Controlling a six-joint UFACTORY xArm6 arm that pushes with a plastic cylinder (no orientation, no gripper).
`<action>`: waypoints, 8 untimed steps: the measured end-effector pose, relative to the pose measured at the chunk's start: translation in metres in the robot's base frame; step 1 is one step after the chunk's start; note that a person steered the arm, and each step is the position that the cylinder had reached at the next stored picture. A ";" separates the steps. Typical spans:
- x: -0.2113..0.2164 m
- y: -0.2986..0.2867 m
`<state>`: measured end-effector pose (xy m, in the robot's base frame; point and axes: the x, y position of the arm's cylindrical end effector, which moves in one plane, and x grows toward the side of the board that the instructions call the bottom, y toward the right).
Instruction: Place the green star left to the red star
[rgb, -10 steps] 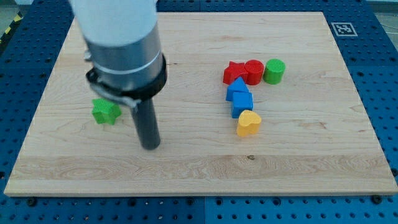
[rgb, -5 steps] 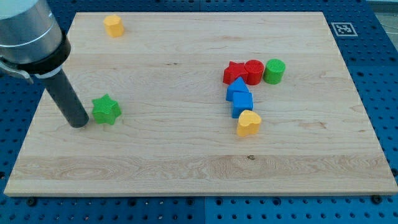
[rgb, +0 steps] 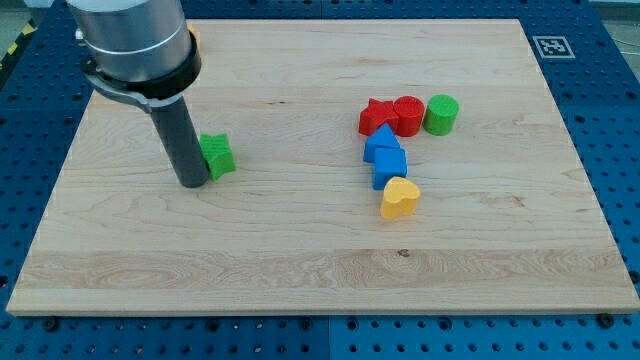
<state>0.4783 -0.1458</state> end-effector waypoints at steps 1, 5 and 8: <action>-0.008 0.000; -0.036 0.016; -0.037 0.027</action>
<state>0.4409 -0.1186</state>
